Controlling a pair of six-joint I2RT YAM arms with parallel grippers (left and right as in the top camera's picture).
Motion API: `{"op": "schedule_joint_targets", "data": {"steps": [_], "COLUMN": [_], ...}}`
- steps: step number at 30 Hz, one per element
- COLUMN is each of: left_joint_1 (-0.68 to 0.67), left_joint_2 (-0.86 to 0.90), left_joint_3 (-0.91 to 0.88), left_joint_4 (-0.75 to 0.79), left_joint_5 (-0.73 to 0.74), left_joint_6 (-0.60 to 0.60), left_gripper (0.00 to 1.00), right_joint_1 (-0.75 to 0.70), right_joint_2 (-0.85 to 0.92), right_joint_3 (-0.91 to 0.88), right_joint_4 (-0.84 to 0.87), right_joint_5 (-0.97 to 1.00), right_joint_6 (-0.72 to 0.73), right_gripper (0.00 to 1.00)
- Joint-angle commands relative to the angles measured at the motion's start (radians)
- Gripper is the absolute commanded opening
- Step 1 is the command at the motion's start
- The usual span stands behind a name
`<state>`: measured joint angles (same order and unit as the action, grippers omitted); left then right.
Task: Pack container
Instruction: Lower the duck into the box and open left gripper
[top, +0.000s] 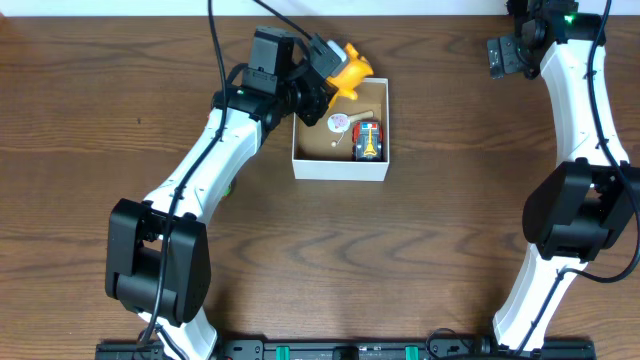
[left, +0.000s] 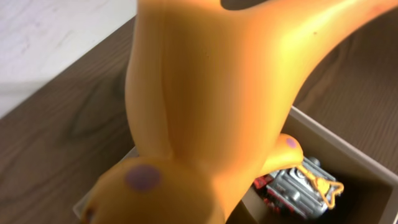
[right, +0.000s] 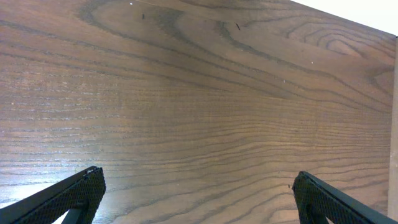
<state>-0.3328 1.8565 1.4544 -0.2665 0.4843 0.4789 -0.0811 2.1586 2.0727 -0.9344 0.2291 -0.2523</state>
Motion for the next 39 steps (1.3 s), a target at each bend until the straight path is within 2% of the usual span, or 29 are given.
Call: {"op": "schedule_joint_targets", "data": {"steps": [1, 7, 10, 19, 30, 32, 33, 36, 38, 39], "left_joint_1": [0.007, 0.007, 0.006, 0.005, -0.029, -0.030, -0.029, -0.029, -0.029, -0.029], "left_joint_2": [0.013, 0.064, 0.093, 0.118, 0.133, 0.134, 0.134, 0.134, 0.134, 0.134], "left_joint_3": [0.018, 0.018, 0.018, 0.018, 0.018, 0.018, 0.018, 0.018, 0.018, 0.018], "left_joint_4": [-0.018, -0.039, -0.034, 0.075, 0.072, 0.075, 0.080, 0.107, 0.132, 0.148], "left_joint_5": [0.021, 0.021, 0.021, 0.024, 0.025, 0.024, 0.023, 0.008, -0.021, -0.034], "left_joint_6": [0.185, 0.395, 0.455, 0.472, 0.515, 0.515, 0.515, 0.511, 0.511, 0.511], "left_gripper": [0.06, 0.06, 0.06, 0.06, 0.06, 0.14, 0.24, 0.42, 0.50, 0.51], "right_joint_1": [0.000, 0.000, 0.000, 0.000, 0.000, 0.000, 0.000, 0.000, 0.000, 0.000], "right_joint_2": [-0.018, -0.018, -0.018, -0.018, -0.018, -0.018, -0.018, -0.018, -0.018, -0.018], "right_joint_3": [-0.001, -0.001, -0.001, -0.001, -0.001, -0.001, -0.001, -0.001, -0.001, -0.001], "right_joint_4": [-0.002, -0.002, -0.002, -0.002, -0.002, -0.002, -0.002, -0.002, -0.002, -0.002], "right_joint_5": [0.006, 0.006, 0.006, 0.006, 0.006, 0.006, 0.006, 0.006, 0.006, 0.006], "right_joint_6": [0.016, 0.016, 0.016, 0.016, 0.016, 0.016, 0.016, 0.016, 0.016, 0.016], "right_gripper": [0.99, 0.99, 0.99, 0.99, 0.99, 0.99, 0.99, 0.99, 0.99, 0.99]}}
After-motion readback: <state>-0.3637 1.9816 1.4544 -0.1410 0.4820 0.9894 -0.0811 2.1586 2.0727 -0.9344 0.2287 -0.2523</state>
